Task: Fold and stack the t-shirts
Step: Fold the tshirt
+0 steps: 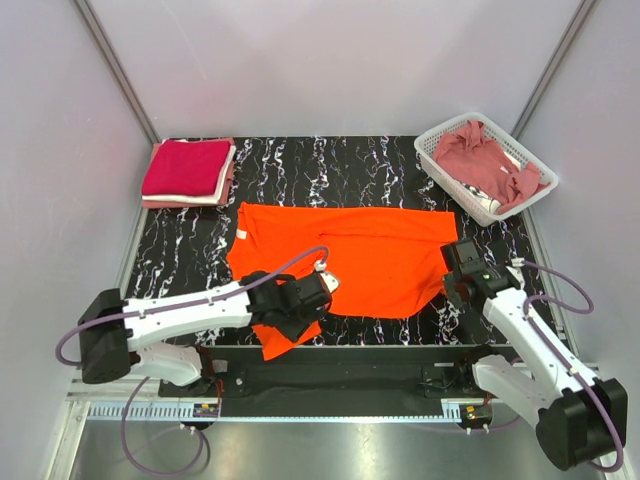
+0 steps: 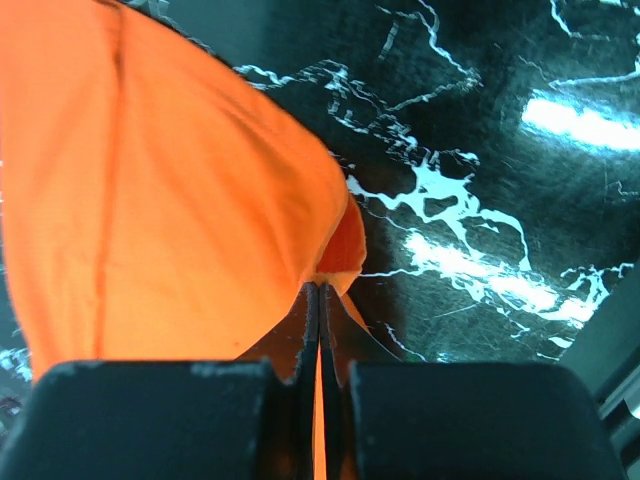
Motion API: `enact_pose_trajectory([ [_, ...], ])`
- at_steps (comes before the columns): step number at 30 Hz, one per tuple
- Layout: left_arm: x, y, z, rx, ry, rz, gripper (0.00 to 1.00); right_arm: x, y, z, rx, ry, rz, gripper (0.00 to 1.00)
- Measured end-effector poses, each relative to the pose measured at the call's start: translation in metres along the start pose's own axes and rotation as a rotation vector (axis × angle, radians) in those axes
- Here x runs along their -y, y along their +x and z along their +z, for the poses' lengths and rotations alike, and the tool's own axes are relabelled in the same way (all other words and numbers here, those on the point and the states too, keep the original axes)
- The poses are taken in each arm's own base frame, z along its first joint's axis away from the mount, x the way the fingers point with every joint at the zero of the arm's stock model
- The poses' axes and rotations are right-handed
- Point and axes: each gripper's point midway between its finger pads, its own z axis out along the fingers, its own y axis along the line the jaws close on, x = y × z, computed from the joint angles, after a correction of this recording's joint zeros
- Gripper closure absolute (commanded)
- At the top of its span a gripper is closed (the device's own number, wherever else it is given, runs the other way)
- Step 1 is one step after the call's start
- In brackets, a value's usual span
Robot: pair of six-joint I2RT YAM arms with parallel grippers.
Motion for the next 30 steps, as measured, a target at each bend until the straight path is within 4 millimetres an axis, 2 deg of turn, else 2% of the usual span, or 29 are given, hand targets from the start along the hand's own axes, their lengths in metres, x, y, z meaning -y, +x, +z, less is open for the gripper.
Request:
enact_pose_trajectory([
  [7, 0.002, 0.011, 0.031, -0.089, -0.053, 0.028, 0.63, -0.006, -0.01, -0.011, 0.025, -0.075, -0.001, 1.0],
  [18, 0.014, 0.018, 0.058, -0.143, -0.05, 0.069, 0.62, -0.013, -0.01, -0.013, 0.021, -0.109, -0.013, 1.0],
  [23, 0.012, 0.027, 0.068, -0.175, -0.066, 0.078, 0.63, -0.013, -0.01, -0.014, 0.019, -0.12, -0.011, 1.0],
  [27, 0.009, 0.033, 0.073, -0.191, -0.078, 0.082, 0.67, -0.013, -0.011, -0.017, 0.018, -0.141, -0.004, 1.0],
  [30, 0.01, 0.032, 0.073, -0.189, -0.077, 0.079, 0.76, -0.013, -0.012, -0.019, 0.019, -0.152, 0.0, 1.0],
])
